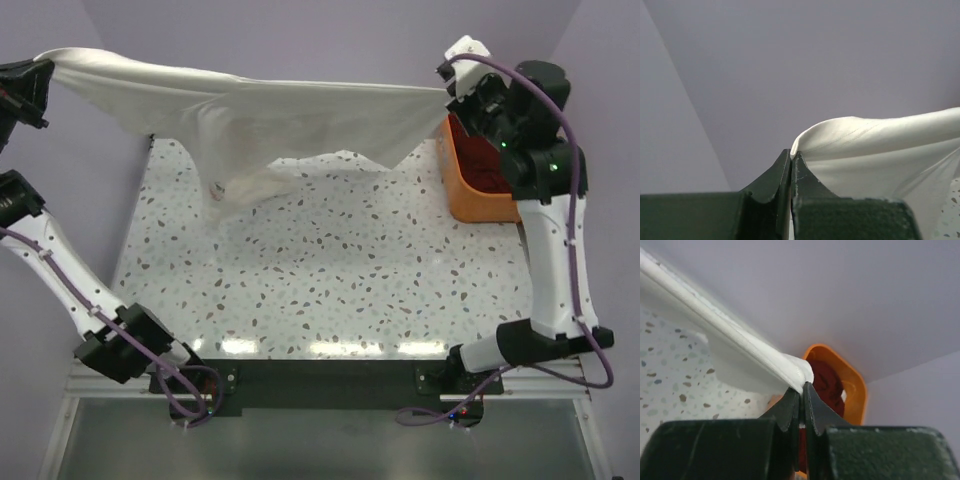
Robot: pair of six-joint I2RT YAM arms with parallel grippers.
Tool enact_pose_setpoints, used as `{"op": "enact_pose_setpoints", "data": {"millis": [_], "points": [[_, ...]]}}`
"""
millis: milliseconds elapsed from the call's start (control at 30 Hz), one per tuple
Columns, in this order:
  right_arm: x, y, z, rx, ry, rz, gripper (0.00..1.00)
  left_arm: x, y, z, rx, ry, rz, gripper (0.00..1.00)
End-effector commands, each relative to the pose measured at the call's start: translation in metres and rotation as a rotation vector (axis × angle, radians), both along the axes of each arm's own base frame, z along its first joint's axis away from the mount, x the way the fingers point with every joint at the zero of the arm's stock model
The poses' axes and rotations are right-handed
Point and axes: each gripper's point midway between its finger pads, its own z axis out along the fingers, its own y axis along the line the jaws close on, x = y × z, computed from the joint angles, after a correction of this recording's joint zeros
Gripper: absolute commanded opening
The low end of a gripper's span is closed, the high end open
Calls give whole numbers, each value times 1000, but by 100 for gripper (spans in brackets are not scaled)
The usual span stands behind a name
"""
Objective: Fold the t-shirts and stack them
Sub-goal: Flatten the tshirt out
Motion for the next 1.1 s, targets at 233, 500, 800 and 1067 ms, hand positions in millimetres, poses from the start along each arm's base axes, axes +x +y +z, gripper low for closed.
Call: {"op": "enact_pose_setpoints", "data": {"millis": [233,500,800,1067], "points": [[-129,-59,127,53,-470,-180,0,-132,-47,87,279,-408,392,0],[-144,-64,142,18,-528,-183,0,-111,-59,93,129,-172,184,0],[-29,-33,48,-52,-236,-95,0,-52,-36,8,-174,236,-105,0],[125,7,-90,-95,46,-3,0,117,-37,-182,-219,609,64,0]]}}
